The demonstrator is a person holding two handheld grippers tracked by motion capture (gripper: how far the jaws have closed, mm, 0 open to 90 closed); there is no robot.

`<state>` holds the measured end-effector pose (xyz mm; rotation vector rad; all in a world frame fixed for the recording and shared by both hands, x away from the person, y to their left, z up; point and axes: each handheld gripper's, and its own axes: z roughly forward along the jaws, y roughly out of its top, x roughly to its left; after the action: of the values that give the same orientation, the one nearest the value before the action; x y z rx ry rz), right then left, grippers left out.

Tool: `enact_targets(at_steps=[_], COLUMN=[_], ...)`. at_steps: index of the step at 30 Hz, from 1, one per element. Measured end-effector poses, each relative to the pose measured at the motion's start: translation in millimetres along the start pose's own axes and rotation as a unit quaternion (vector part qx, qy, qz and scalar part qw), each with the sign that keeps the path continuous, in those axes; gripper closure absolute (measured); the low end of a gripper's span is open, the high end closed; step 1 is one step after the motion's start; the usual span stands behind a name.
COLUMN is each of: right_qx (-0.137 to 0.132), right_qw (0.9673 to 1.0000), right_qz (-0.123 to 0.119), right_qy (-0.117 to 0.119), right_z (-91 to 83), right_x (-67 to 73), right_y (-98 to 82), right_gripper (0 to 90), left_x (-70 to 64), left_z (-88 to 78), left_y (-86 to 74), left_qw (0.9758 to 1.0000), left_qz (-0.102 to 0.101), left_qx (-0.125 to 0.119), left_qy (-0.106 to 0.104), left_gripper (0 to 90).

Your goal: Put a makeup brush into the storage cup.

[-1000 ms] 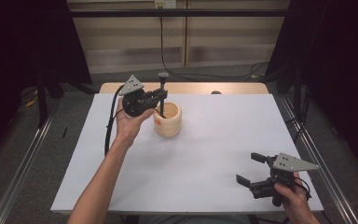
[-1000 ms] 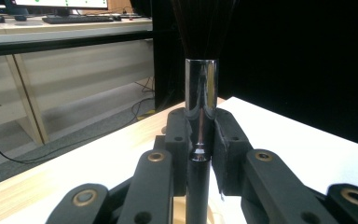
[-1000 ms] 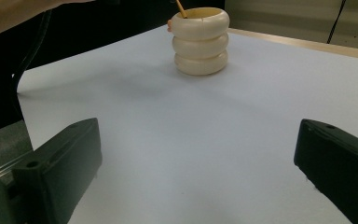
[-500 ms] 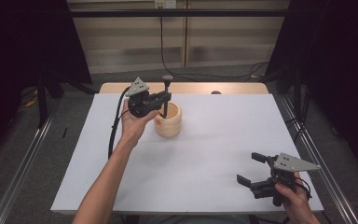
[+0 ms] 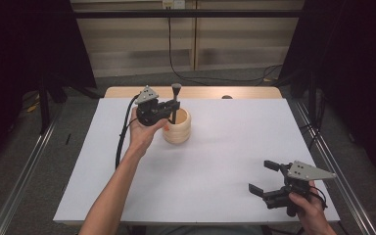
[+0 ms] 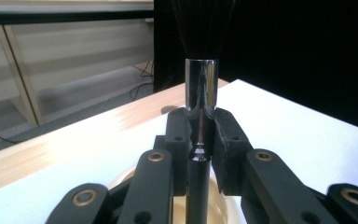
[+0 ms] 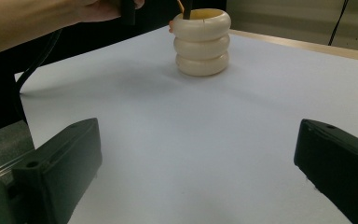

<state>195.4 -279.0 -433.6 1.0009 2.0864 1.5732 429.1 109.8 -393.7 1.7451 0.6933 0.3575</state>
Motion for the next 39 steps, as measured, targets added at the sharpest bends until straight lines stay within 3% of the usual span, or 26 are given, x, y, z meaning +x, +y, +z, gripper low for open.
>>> enact_targets(at_steps=[25, 33, 39], right_qx=[-0.001, -0.001, -0.001], right_qw=[1.0, 1.0, 1.0], right_qz=[-0.002, -0.002, -0.003], right_qy=[0.002, 0.003, 0.004], right_z=[-0.7, -0.4, -0.2], right_x=[0.7, 0.5, 0.2], right_y=[0.0, 0.0, -0.4], right_gripper=[0.6, 0.6, 0.6], left_x=[-1.3, -2.8, -1.8], left_z=[8.4, 5.2, 4.5], left_y=[-15.1, -15.0, -15.1], left_qw=[0.9997, 0.9996, 0.9997], left_qz=[-0.007, 0.007, 0.005], left_qx=[0.021, 0.027, 0.021], left_qy=[0.0, 0.01, 0.014], left_gripper=[75.8, 71.7, 65.5])
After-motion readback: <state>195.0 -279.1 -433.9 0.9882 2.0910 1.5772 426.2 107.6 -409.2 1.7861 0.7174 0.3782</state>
